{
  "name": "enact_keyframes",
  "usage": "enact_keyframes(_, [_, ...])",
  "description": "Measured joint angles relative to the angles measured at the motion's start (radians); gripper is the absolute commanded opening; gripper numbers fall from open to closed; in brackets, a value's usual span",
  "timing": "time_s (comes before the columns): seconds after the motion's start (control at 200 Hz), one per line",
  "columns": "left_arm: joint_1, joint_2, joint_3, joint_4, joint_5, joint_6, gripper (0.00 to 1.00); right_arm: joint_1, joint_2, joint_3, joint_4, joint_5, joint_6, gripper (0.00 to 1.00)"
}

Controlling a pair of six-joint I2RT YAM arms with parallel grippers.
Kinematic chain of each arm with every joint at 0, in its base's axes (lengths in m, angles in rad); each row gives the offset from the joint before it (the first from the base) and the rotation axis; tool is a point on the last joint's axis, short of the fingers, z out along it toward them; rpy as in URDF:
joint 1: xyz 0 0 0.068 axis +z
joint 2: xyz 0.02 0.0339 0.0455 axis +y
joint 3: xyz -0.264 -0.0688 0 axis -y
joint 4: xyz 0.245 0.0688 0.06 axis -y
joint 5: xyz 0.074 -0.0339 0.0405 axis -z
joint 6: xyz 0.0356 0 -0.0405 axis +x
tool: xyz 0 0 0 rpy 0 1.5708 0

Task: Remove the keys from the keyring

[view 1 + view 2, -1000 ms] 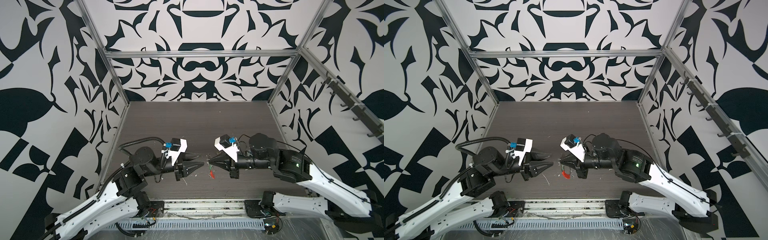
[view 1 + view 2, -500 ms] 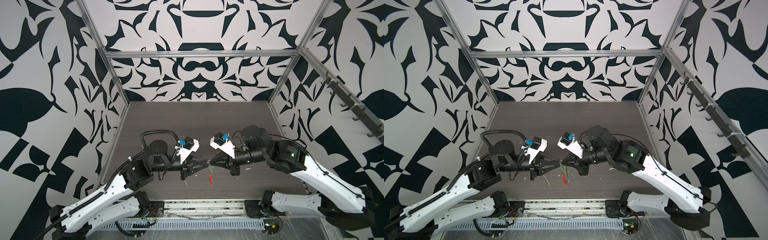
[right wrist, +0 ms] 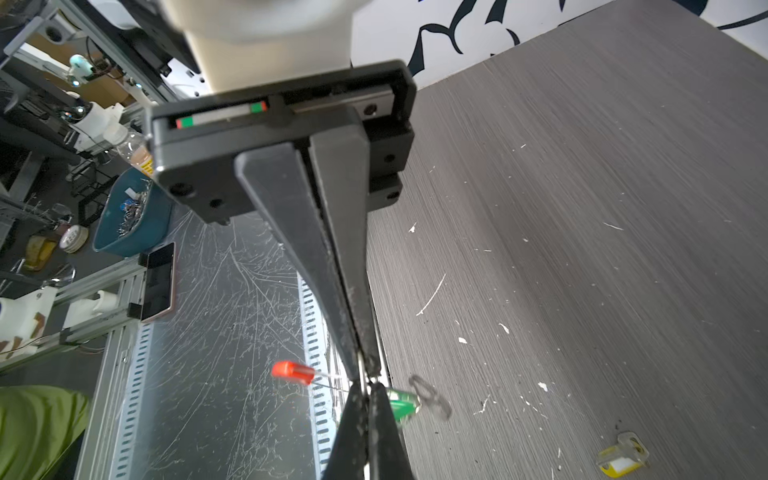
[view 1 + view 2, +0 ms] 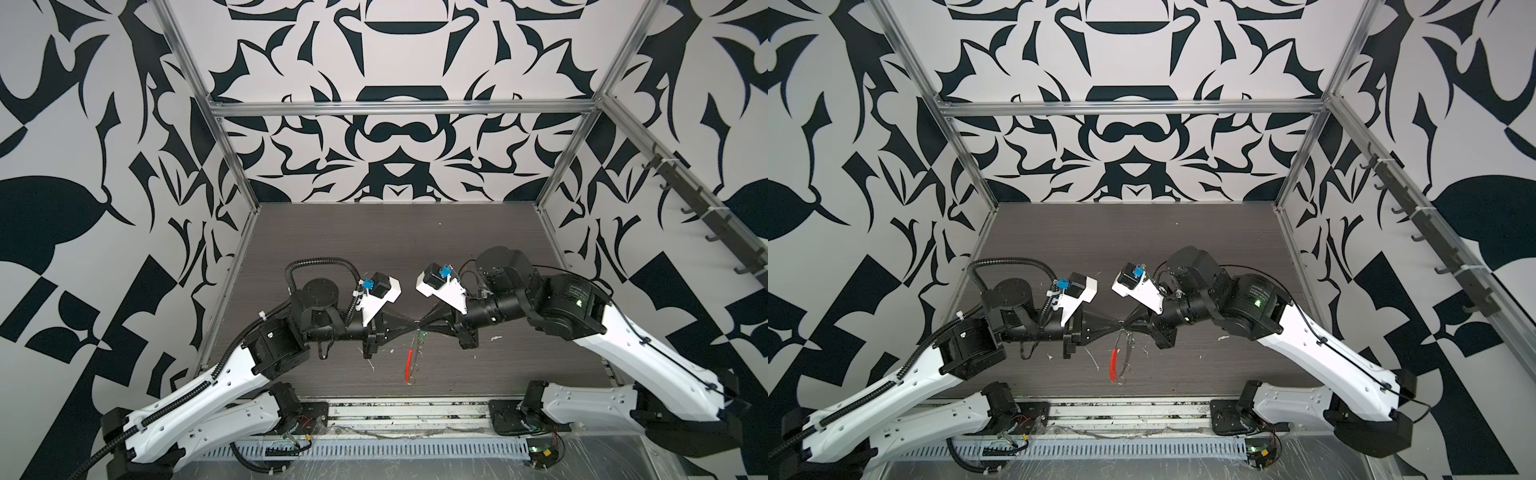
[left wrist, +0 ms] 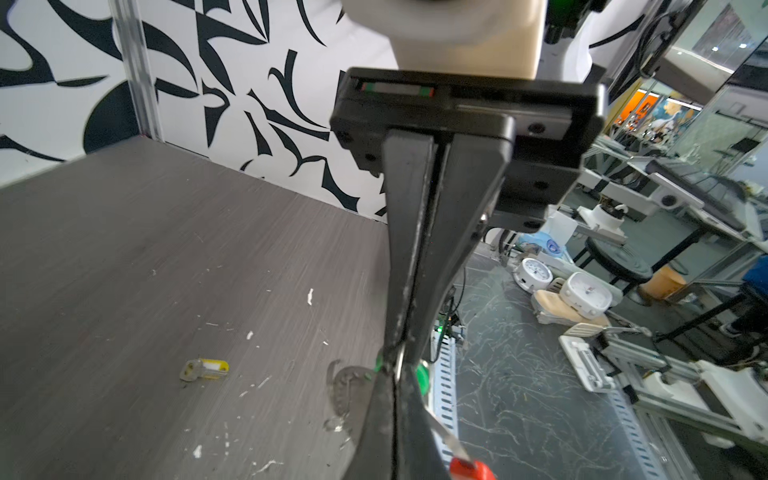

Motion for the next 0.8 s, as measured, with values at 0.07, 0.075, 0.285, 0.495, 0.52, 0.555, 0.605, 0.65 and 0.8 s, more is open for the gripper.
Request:
enact_keyframes(0.07, [0.0, -0.003, -0.004, 0.011, -0.007, -0.003, 0.0, 0.0, 0.0, 0.0, 0.005, 0.003, 0.002, 0.02])
enact_keyframes(0.075, [0.0, -0.003, -0.005, 0.012, -0.008, -0.003, 0.0, 0.0, 0.0, 0.0, 0.005, 0.003, 0.002, 0.04])
enact_keyframes(0.285, [0.0, -0.056, -0.061, 0.111, -0.07, -0.02, 0.0, 0.0, -0.044, -0.056, 0.107, 0.034, 0.045, 0.41])
enact_keyframes(0.495, [0.0, -0.088, -0.098, 0.19, -0.108, -0.029, 0.0, 0.0, -0.171, -0.201, 0.277, 0.076, 0.102, 0.45])
enact_keyframes(0.52, [0.0, -0.09, -0.101, 0.199, -0.111, -0.032, 0.0, 0.0, -0.183, -0.217, 0.298, 0.078, 0.108, 0.45])
enact_keyframes(0.555, [0.0, -0.093, -0.106, 0.212, -0.113, -0.034, 0.0, 0.0, -0.199, -0.242, 0.331, 0.08, 0.116, 0.45])
enact_keyframes(0.605, [0.0, -0.098, -0.113, 0.226, -0.115, -0.038, 0.0, 0.0, -0.216, -0.275, 0.37, 0.084, 0.129, 0.46])
enact_keyframes(0.65, [0.0, -0.102, -0.119, 0.237, -0.115, -0.041, 0.0, 0.0, -0.228, -0.304, 0.41, 0.085, 0.138, 0.47])
enact_keyframes(0.8, [0.0, -0.105, -0.123, 0.259, -0.115, -0.045, 0.0, 0.0, -0.231, -0.362, 0.508, 0.084, 0.167, 0.38])
